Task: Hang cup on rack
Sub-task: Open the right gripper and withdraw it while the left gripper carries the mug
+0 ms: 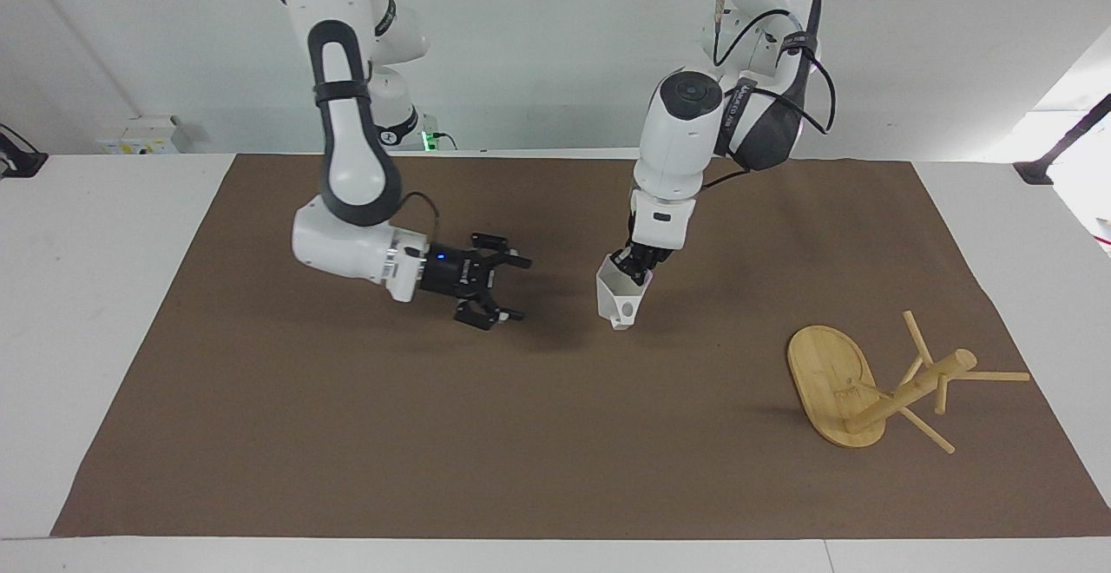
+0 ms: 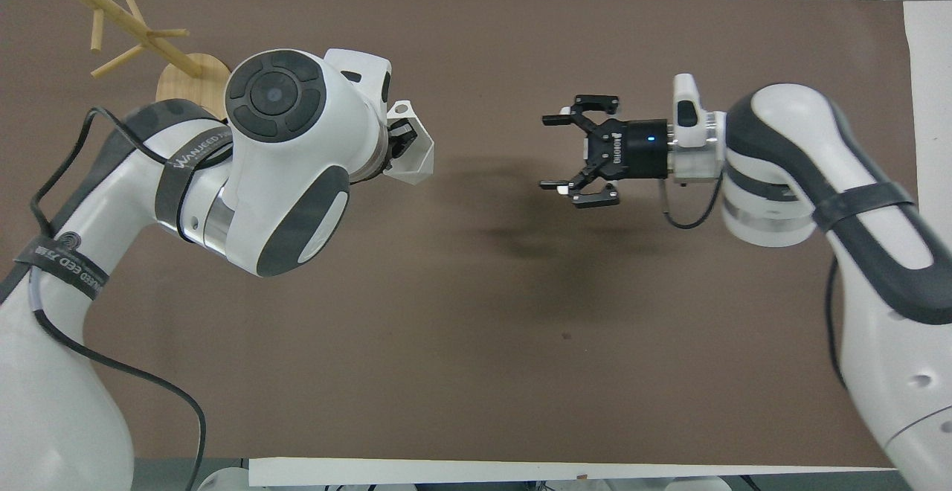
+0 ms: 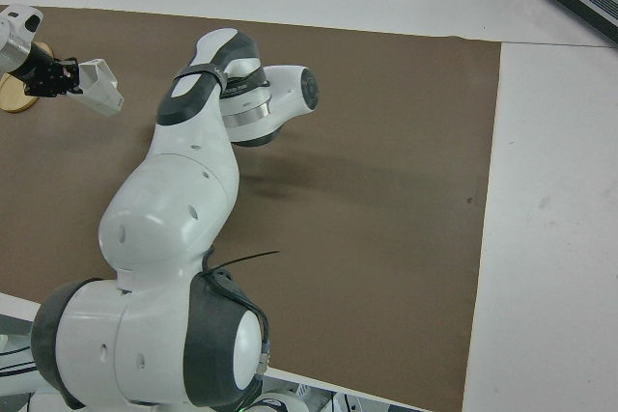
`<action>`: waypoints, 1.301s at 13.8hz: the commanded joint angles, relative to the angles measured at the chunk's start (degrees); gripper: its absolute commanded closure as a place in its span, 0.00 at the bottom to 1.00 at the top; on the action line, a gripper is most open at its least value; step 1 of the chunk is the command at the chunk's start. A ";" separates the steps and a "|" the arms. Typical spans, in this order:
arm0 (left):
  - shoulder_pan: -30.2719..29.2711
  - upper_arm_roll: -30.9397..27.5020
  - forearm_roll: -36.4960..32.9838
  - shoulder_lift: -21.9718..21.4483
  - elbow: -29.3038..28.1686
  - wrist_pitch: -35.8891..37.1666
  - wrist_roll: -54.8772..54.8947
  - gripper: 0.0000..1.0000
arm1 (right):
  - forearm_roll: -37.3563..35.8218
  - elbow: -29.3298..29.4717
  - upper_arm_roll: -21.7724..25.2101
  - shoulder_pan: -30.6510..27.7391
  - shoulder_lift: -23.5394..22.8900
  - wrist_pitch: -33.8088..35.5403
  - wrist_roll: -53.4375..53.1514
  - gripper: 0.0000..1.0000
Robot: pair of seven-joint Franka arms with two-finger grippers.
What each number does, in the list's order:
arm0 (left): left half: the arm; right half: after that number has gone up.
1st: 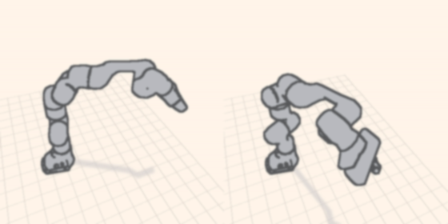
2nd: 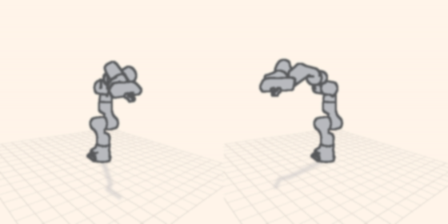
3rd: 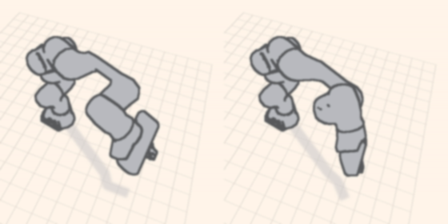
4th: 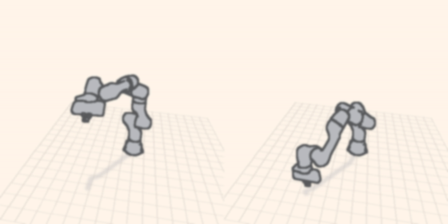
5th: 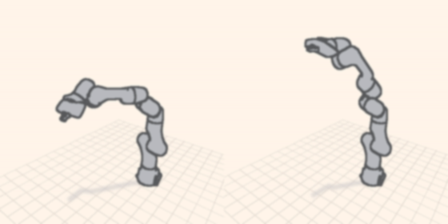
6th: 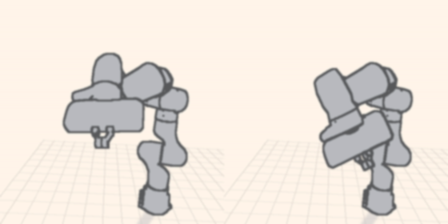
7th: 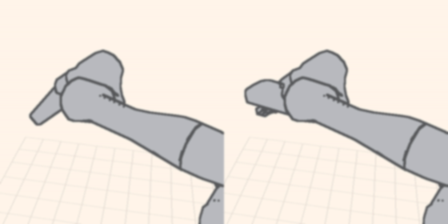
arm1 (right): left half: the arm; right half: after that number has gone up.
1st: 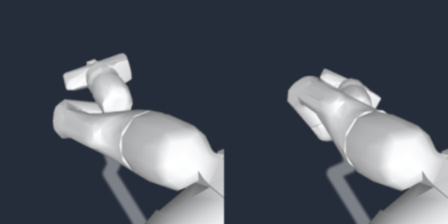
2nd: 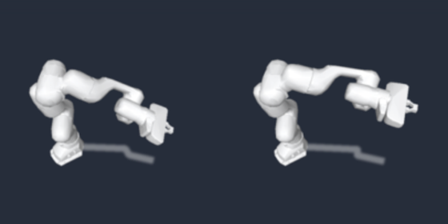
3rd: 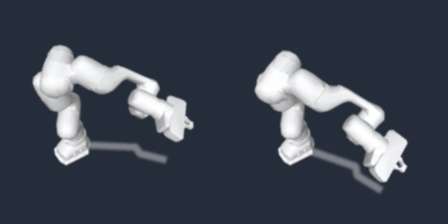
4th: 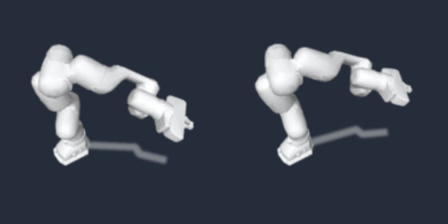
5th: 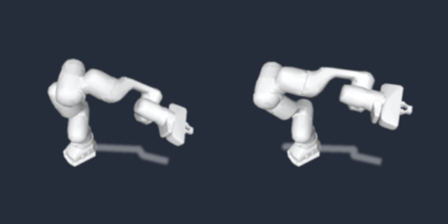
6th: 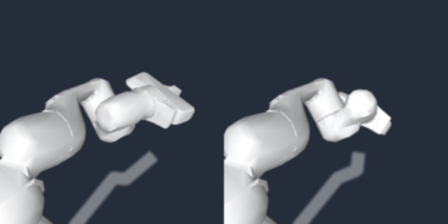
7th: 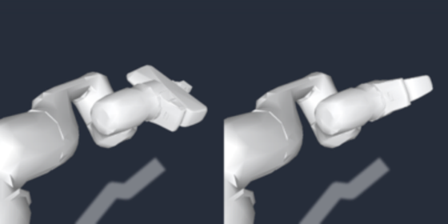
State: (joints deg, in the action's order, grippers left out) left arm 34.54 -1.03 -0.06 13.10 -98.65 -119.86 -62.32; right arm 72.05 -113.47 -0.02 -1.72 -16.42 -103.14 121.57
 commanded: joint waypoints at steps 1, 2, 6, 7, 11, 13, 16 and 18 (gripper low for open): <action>-2.18 -0.11 -1.16 -3.94 -6.86 -10.78 -2.71 1.00 | -14.68 3.67 -1.04 -12.38 0.42 10.90 -0.98 0.01; -3.50 -0.02 -2.30 -6.48 -11.86 -17.36 -2.90 1.00 | -20.22 5.52 -1.04 -16.17 0.51 13.99 -1.24 0.01; -8.16 0.06 -2.84 -11.68 -30.49 -48.78 -4.73 1.00 | -42.81 17.11 -0.77 -21.92 5.15 22.96 -14.72 0.01; -8.95 0.07 -2.84 -11.95 -34.20 -57.25 -6.57 1.00 | -46.35 19.06 -0.86 -21.74 6.82 23.94 -20.35 0.01; -14.92 0.33 -2.92 -8.63 -35.21 -68.57 -7.29 1.00 | -53.93 21.36 -1.65 -20.95 13.85 23.86 -35.93 0.01; -16.51 0.42 -3.01 -6.61 -33.10 -68.76 -7.20 1.00 | -60.92 24.07 -2.35 -17.03 15.79 24.03 -43.56 0.01; -19.58 0.42 -3.71 -3.96 -31.08 -68.85 -6.77 1.00 | -68.08 25.93 -2.53 -10.52 17.64 25.52 -61.91 0.01; -22.31 0.59 -7.38 -3.34 -30.81 -68.85 -6.76 1.00 | -70.02 28.90 -2.62 -7.08 17.65 29.38 -77.71 0.01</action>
State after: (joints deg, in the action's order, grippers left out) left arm 14.98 -1.22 -3.80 8.27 -130.85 -187.21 -68.03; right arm 4.33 -87.65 -2.36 -10.91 1.69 -77.00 55.45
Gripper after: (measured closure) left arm 0.965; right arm 0.004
